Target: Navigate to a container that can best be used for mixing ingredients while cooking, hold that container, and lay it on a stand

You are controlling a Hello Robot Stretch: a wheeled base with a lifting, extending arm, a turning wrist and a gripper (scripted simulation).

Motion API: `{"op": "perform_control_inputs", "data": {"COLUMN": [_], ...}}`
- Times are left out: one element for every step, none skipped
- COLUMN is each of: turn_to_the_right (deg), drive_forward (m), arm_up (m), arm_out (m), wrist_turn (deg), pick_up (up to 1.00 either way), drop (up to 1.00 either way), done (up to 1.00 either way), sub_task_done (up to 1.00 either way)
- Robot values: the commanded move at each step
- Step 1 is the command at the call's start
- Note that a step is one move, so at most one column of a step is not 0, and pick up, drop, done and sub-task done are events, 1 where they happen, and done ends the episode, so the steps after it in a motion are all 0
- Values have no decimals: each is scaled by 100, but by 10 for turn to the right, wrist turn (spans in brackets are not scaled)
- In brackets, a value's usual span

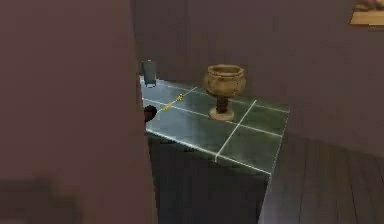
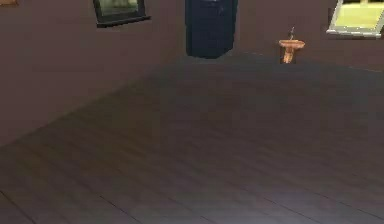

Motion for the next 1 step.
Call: {"op": "perform_control_inputs", "data": {"turn_to_the_right": [450], "drive_forward": [0], "arm_up": [0], "arm_out": [0], "wrist_turn": [0], "pick_up": [0], "drop": [0], "done": [0], "sub_task_done": [0]}}
